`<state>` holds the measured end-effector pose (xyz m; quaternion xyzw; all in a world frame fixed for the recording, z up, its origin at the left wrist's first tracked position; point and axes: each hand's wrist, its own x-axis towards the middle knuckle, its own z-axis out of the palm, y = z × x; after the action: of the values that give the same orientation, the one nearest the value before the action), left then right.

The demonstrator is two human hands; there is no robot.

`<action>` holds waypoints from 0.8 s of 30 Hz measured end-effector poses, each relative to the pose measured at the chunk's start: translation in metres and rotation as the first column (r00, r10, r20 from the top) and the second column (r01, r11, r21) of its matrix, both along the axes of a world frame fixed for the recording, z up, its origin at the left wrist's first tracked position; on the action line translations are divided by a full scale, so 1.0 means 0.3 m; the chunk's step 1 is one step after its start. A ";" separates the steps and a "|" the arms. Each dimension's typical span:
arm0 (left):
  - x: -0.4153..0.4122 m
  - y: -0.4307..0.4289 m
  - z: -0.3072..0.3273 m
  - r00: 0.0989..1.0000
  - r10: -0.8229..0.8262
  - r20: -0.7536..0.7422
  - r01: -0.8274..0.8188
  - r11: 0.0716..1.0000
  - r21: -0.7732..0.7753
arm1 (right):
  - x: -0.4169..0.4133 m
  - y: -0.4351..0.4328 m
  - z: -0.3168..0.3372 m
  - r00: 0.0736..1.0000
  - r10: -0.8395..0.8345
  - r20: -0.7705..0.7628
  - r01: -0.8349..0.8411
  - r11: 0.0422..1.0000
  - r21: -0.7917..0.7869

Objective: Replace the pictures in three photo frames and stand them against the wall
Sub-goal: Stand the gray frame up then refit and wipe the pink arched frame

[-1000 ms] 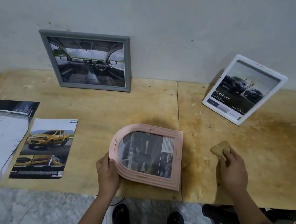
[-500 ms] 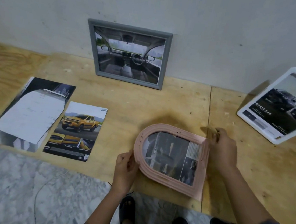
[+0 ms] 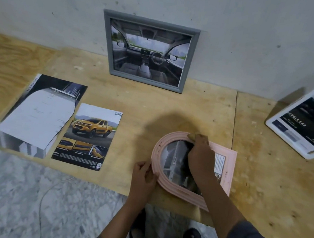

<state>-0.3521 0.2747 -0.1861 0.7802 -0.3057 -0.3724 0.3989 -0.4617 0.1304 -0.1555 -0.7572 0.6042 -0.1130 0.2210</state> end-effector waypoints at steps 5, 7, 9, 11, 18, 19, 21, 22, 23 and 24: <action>0.005 0.003 0.001 1.000 -0.018 -0.011 0.017 1.000 -0.026 | 0.085 -0.004 -0.004 0.995 0.095 -0.024 -0.094 0.995 0.037; 0.005 0.004 -0.001 0.999 -0.022 -0.031 0.021 0.999 -0.029 | 0.117 0.007 -0.003 0.983 0.177 -0.052 -0.174 0.984 0.049; 0.005 0.004 -0.004 0.999 -0.024 -0.041 0.023 0.999 -0.040 | 0.150 0.021 0.000 0.967 0.253 -0.035 -0.249 0.965 0.079; 0.007 0.003 -0.008 0.999 -0.034 -0.010 0.034 0.998 -0.047 | 0.173 0.035 0.006 0.943 0.328 -0.052 -0.322 0.942 0.097; 0.019 0.017 -0.006 0.985 -0.152 0.083 0.155 0.988 -0.026 | 0.157 0.023 0.034 0.831 0.533 -0.161 -0.512 0.845 0.154; 0.021 0.019 -0.007 0.983 -0.164 0.087 0.166 0.986 -0.017 | 0.155 0.024 0.038 0.805 0.567 -0.176 -0.544 0.823 0.163; 0.022 0.019 -0.008 0.984 -0.165 0.070 0.166 0.986 -0.011 | 0.157 0.035 0.045 0.757 0.630 -0.173 -0.598 0.775 0.204; 0.023 0.019 -0.007 0.986 -0.159 0.055 0.160 0.987 -0.012 | 0.158 0.044 0.048 0.738 0.655 -0.161 -0.617 0.752 0.232; 0.023 0.018 -0.007 0.988 -0.147 0.042 0.148 0.989 -0.015 | 0.158 0.053 0.052 0.725 0.673 -0.146 -0.630 0.734 0.253; 0.022 0.018 -0.006 0.991 -0.132 0.033 0.132 0.991 -0.013 | 0.157 0.062 0.052 0.719 0.683 -0.131 -0.639 0.723 0.264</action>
<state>-0.3455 0.2800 -0.1880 0.7611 -0.3657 -0.3832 0.3745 -0.4145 0.1491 -0.1398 -0.9046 0.3210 0.1194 0.2538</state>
